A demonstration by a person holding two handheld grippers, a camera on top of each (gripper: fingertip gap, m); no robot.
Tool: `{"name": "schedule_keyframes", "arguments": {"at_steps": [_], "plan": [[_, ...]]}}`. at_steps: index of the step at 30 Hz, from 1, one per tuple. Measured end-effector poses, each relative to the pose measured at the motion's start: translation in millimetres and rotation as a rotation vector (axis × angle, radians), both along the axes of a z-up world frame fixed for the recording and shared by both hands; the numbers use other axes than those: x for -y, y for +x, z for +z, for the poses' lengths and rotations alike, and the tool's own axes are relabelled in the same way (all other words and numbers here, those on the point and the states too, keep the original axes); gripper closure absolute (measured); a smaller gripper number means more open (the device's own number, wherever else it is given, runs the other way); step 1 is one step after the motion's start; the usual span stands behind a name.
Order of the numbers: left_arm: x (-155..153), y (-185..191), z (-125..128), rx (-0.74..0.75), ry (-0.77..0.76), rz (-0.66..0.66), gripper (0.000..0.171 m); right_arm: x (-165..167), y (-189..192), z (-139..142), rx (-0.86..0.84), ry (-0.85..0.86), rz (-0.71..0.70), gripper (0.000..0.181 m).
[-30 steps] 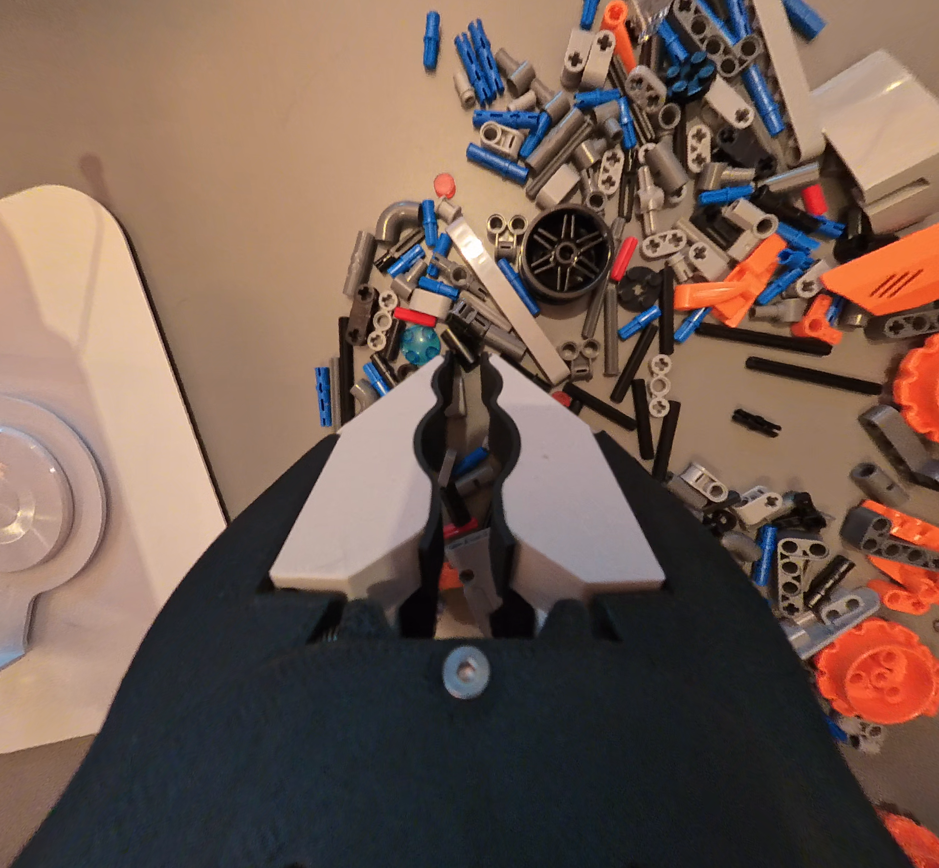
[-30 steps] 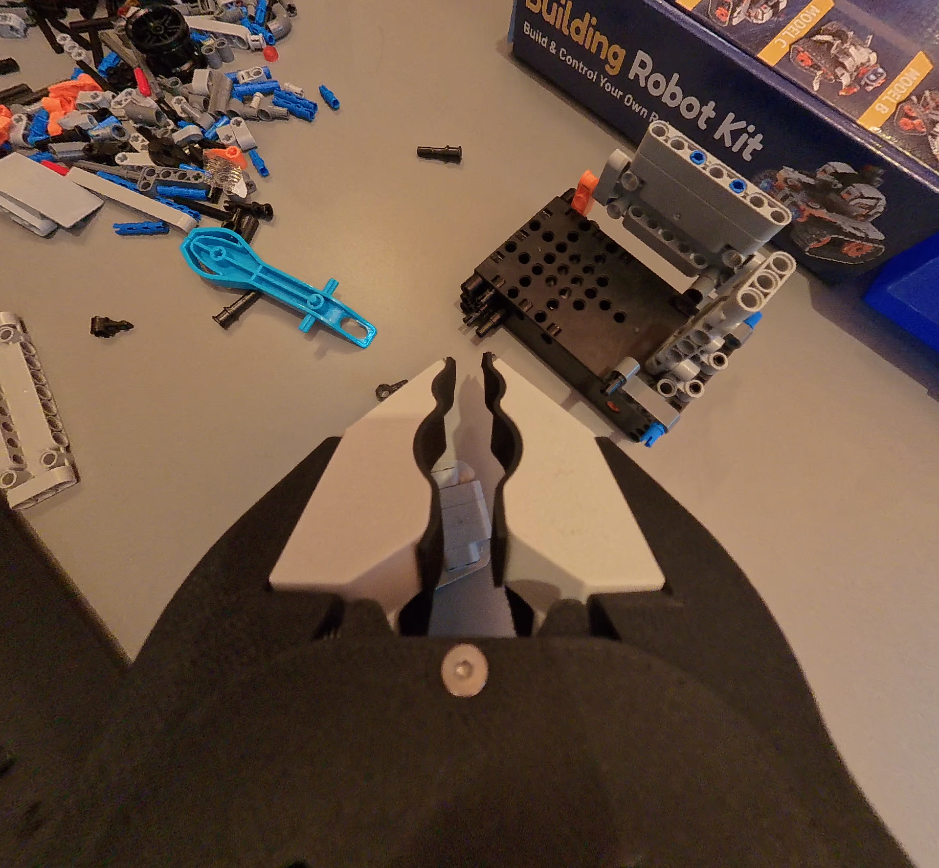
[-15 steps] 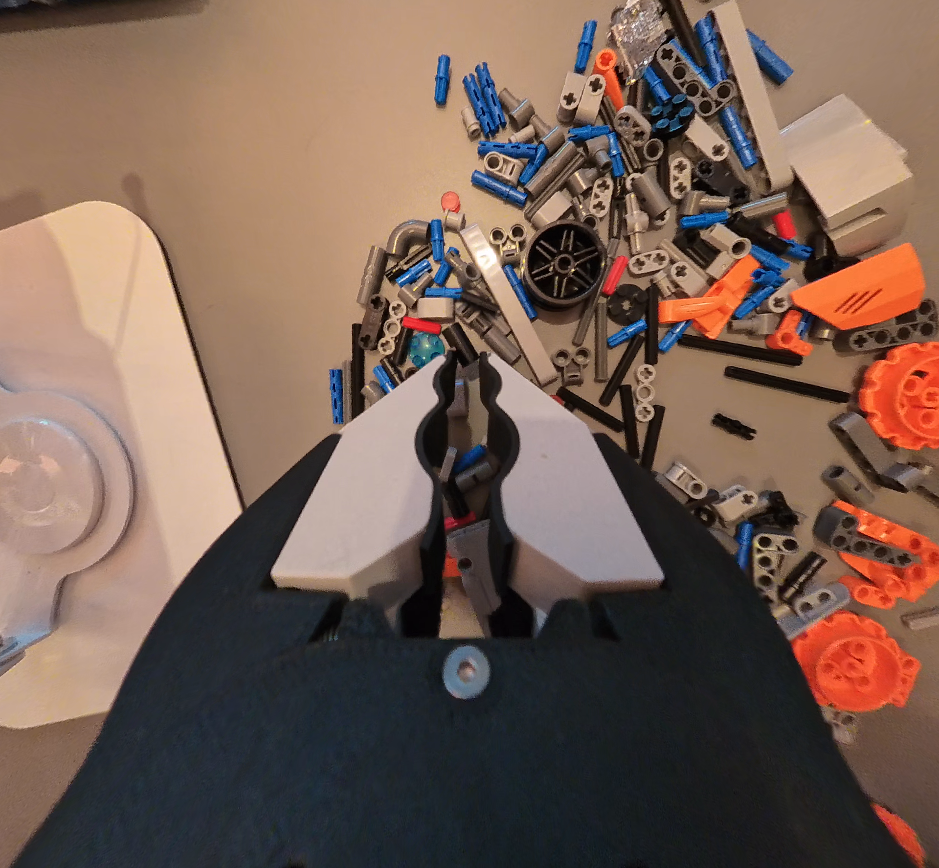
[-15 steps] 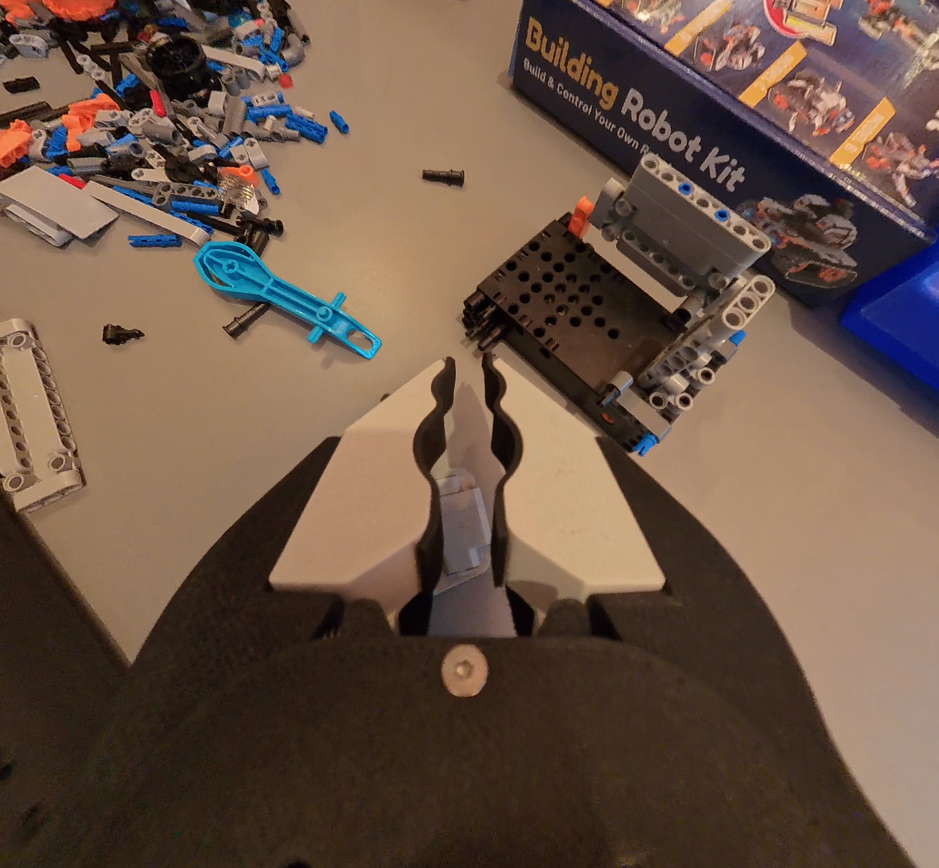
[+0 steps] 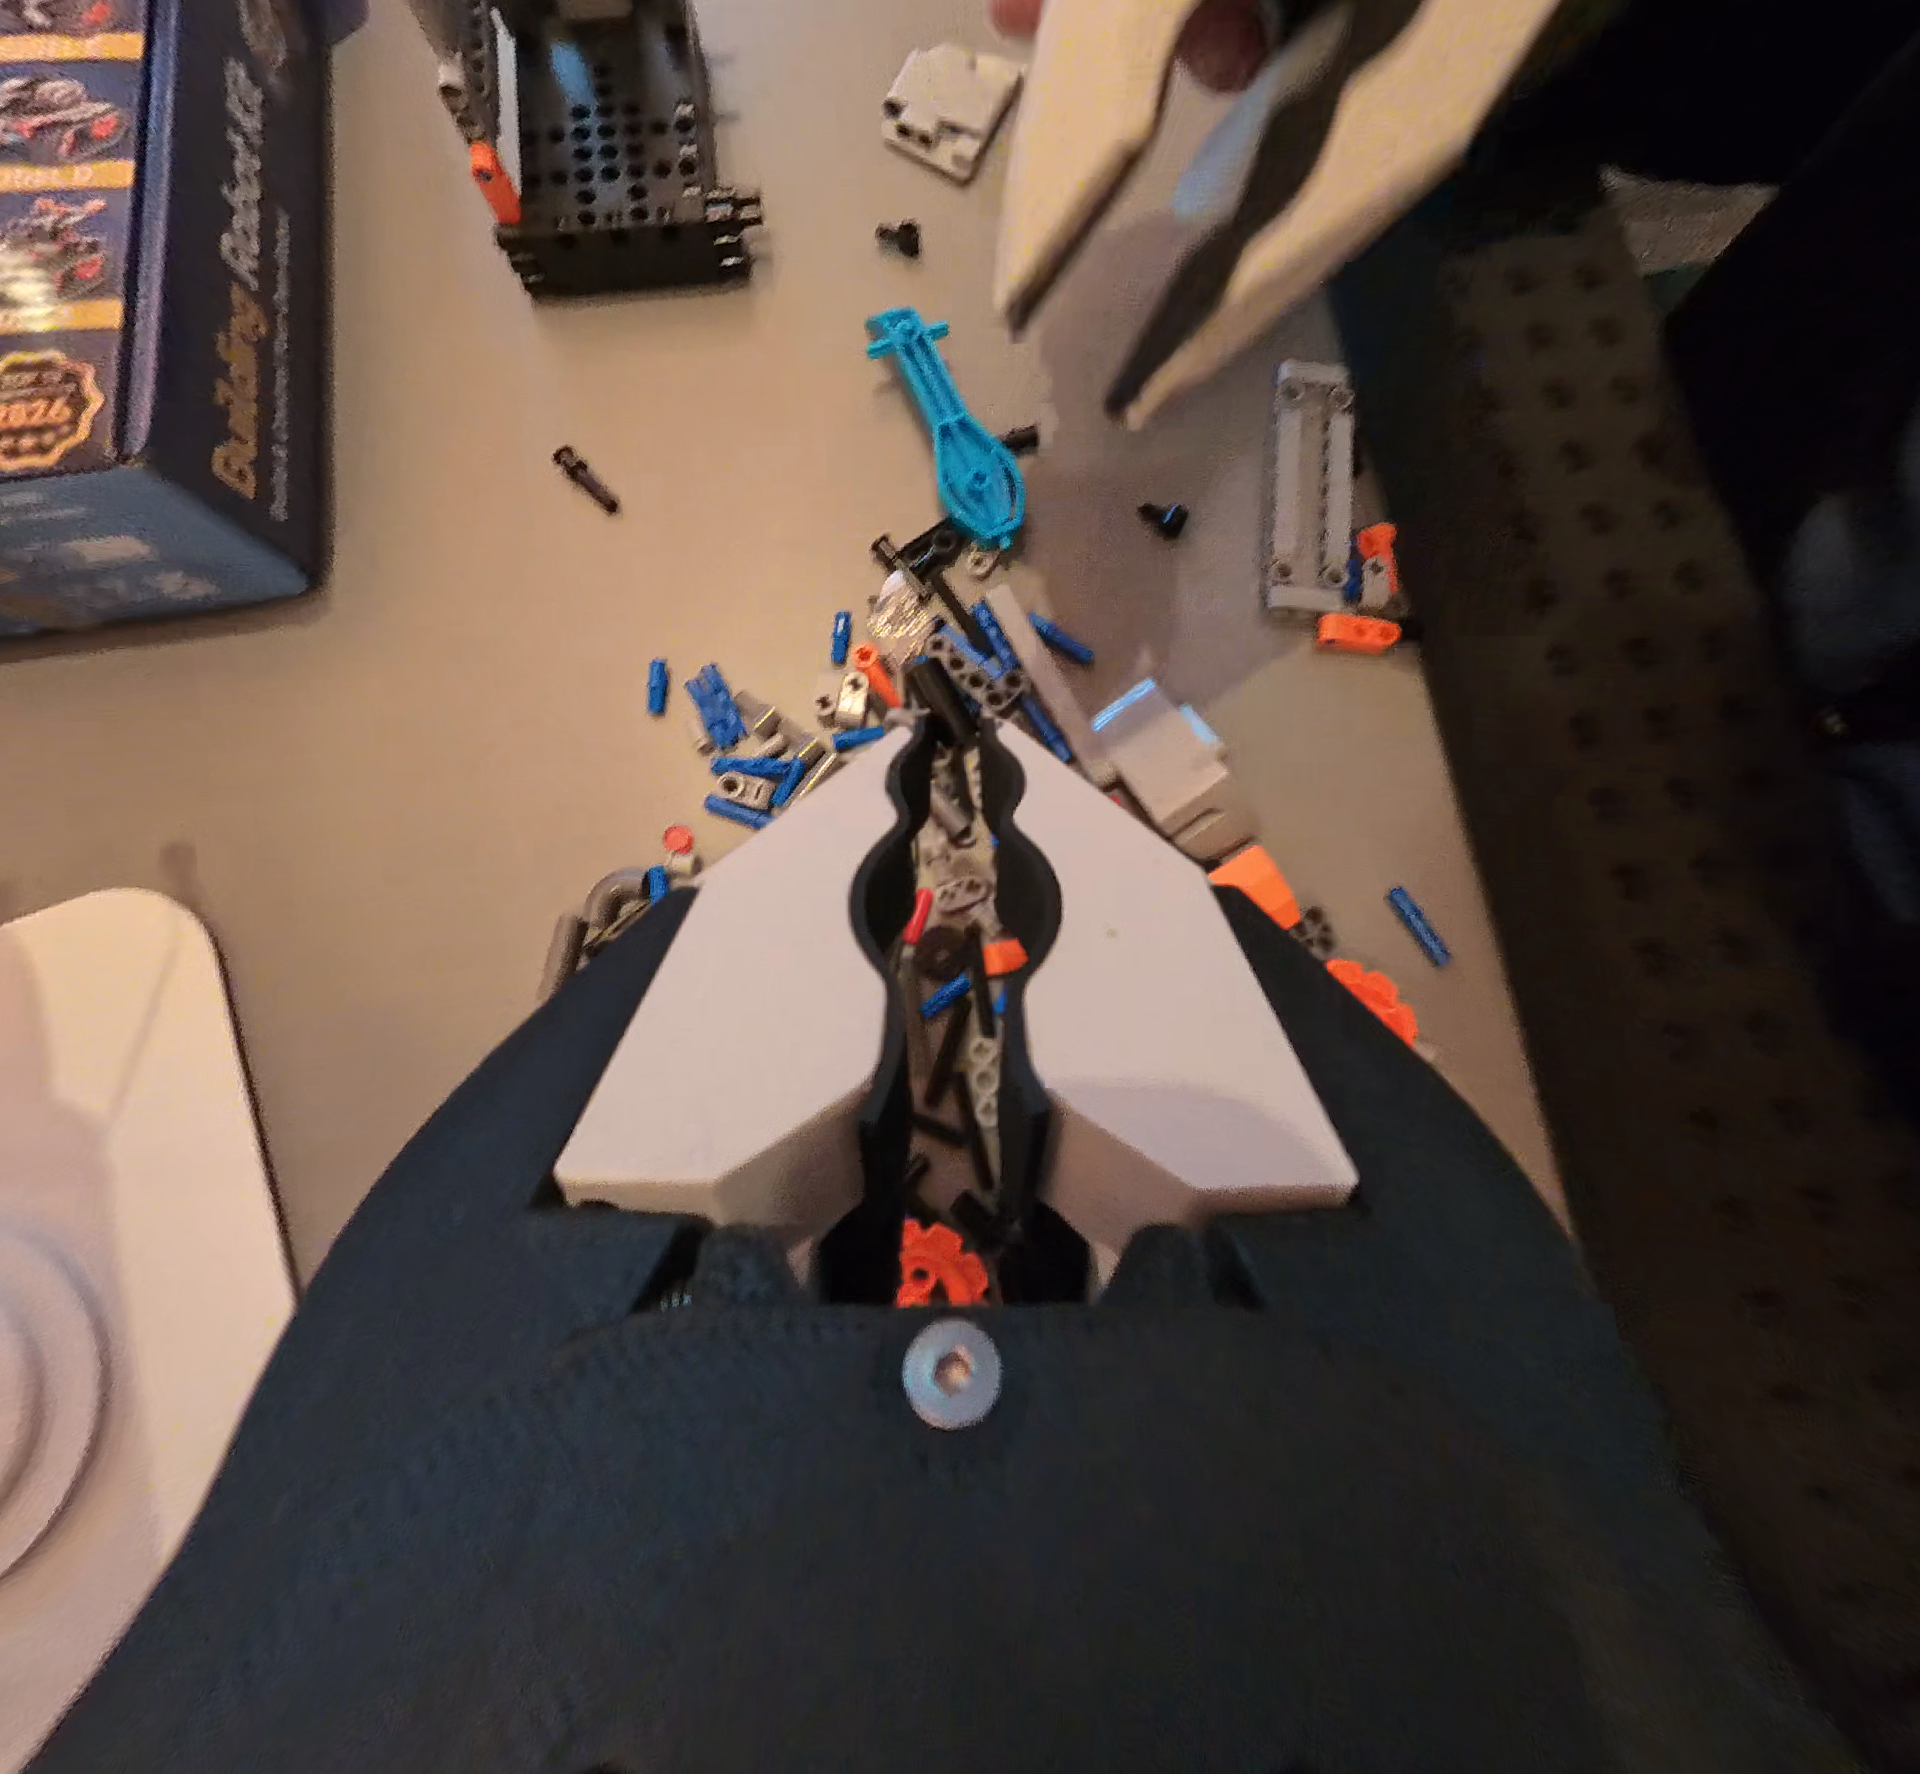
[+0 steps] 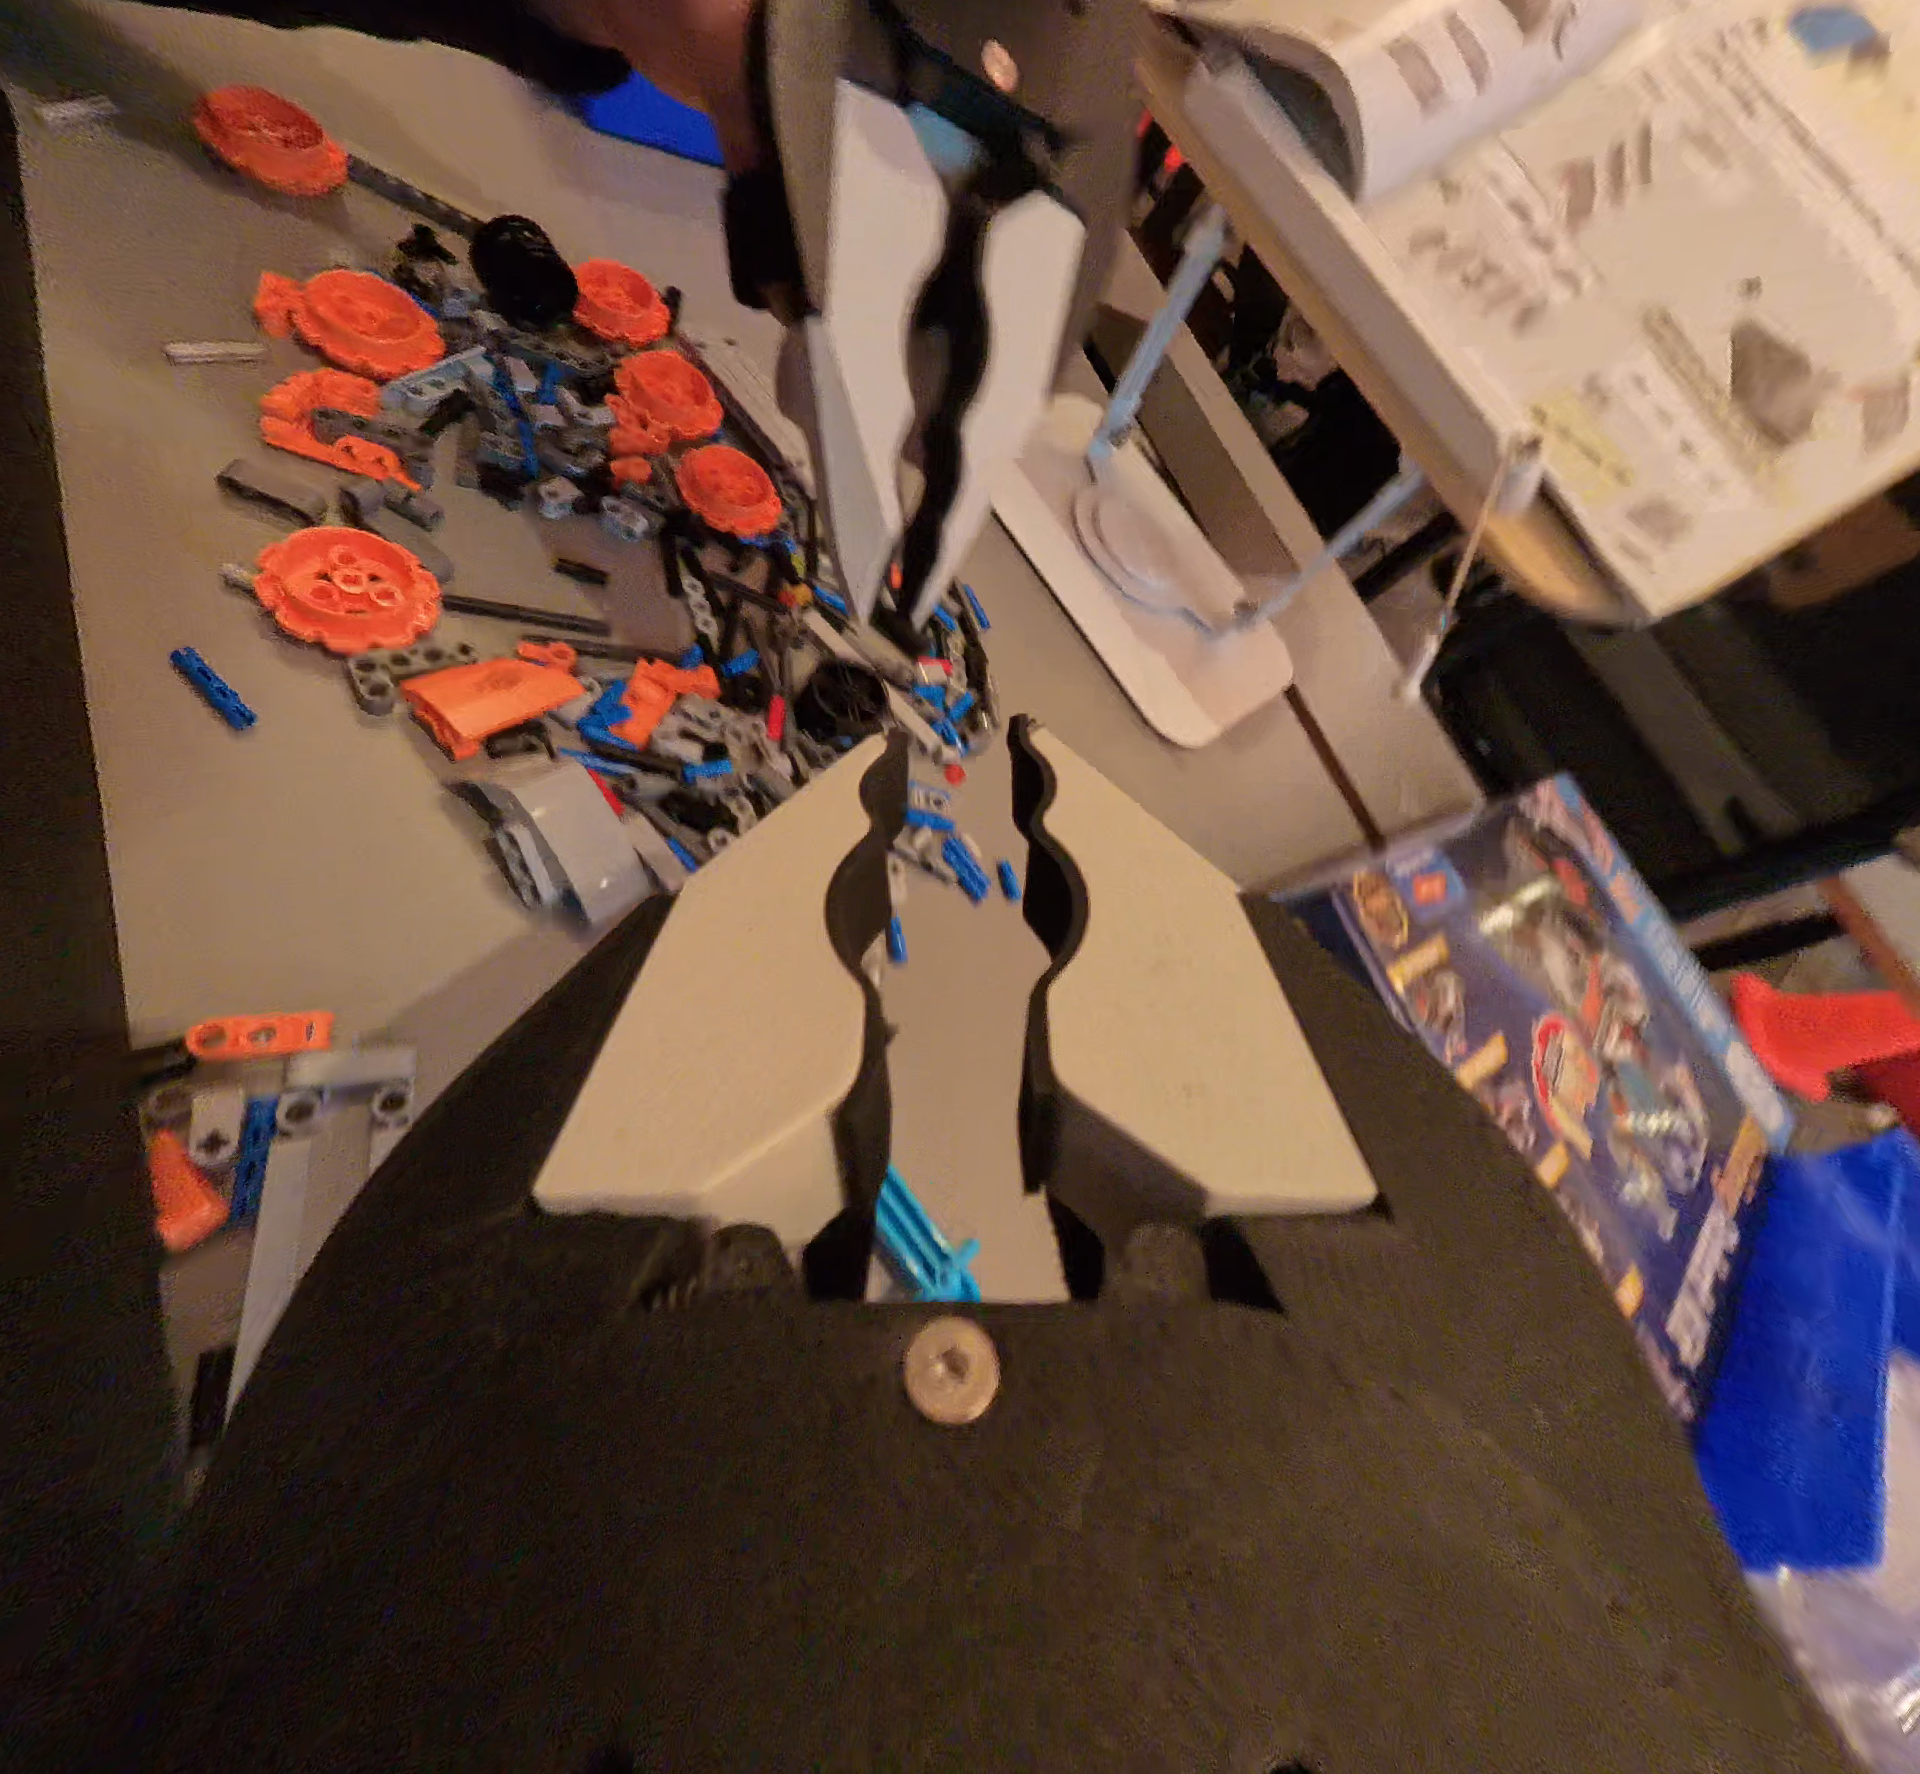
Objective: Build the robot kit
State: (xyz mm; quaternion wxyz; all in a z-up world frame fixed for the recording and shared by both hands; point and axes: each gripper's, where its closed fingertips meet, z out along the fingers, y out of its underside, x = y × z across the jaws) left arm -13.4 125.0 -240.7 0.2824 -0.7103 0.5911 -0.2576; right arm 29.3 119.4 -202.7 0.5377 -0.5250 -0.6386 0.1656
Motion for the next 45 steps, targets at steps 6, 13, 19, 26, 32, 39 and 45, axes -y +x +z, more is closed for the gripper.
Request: {"name": "schedule_keyframes", "arguments": {"at_steps": [6,13,19,26,32,39,45], "plan": [[9,12,11,0.102,-0.067,-0.025,0.166,13,-26,-5,0.044,0.125,0.03,0.159],[20,22,15,0.185,-0.169,-0.063,0.166,9,-26,-13,0.076,0.162,0.018,0.165],[24,26,19,0.23,-0.211,-0.084,0.166,7,-25,-24,0.153,0.238,0.005,0.169],[24,30,26,0.282,-0.238,-0.082,0.159,7,-16,-20,0.154,0.205,0.002,0.176],[-4,-10,25,0.155,-0.101,0.029,0.157,-15,44,-43,0.227,-0.036,-0.083,0.176],[-28,-54,1,-0.035,-0.039,0.142,0.158,-26,125,-93,0.399,-0.305,-0.19,0.176],[-26,-59,-7,-0.088,-0.033,0.14,0.158,-31,153,-114,0.482,-0.393,-0.256,0.177]]}}
